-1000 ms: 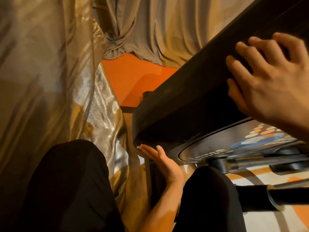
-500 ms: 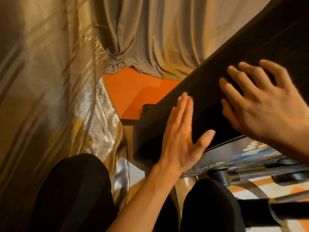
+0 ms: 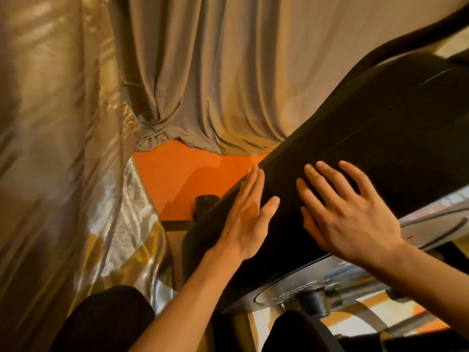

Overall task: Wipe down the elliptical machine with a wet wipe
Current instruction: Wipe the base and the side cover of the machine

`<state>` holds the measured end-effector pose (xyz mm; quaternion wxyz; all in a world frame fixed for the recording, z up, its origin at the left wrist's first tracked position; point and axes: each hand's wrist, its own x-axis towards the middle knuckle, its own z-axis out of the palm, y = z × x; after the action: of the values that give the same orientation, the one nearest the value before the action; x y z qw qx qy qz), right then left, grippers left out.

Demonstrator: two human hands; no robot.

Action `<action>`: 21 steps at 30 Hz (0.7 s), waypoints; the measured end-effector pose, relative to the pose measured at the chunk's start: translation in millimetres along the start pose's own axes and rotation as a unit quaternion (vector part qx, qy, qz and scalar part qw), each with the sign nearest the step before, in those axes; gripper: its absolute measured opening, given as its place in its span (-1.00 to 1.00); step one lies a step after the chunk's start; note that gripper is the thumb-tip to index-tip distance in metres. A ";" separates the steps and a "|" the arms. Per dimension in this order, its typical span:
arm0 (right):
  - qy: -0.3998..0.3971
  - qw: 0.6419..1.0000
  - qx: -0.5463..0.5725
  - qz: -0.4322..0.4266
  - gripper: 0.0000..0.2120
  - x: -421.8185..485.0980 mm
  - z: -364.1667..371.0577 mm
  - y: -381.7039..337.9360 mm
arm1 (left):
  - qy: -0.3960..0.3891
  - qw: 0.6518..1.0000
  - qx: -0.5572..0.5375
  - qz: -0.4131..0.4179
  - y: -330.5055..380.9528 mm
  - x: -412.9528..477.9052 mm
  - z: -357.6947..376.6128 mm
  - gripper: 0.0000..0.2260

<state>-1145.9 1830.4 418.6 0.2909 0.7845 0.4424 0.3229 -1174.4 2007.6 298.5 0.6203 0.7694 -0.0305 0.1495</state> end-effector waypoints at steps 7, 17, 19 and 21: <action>0.000 1.000 -0.014 -0.003 -0.52 0.1 1.0 1.7 | -0.037 0.994 0.021 0.103 12.7 20.6 -3.8 -0.28; -0.004 1.000 -0.019 0.002 -0.52 -0.5 2.1 1.2 | 0.039 0.999 0.012 0.008 -61.4 -46.9 -6.3 -0.22; 0.000 1.000 -0.022 0.003 -0.52 0.4 1.4 1.1 | -0.001 0.998 0.012 0.065 -15.3 -8.2 -1.6 -0.21; 0.004 1.000 -0.020 0.001 -0.53 0.5 1.4 0.0 | -0.044 0.994 0.008 0.097 23.9 25.1 1.0 -0.24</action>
<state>-1144.6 1830.6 417.9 0.3044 0.7778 0.4365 0.3346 -1155.8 2004.7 327.6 0.5945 0.7737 -0.1315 0.1751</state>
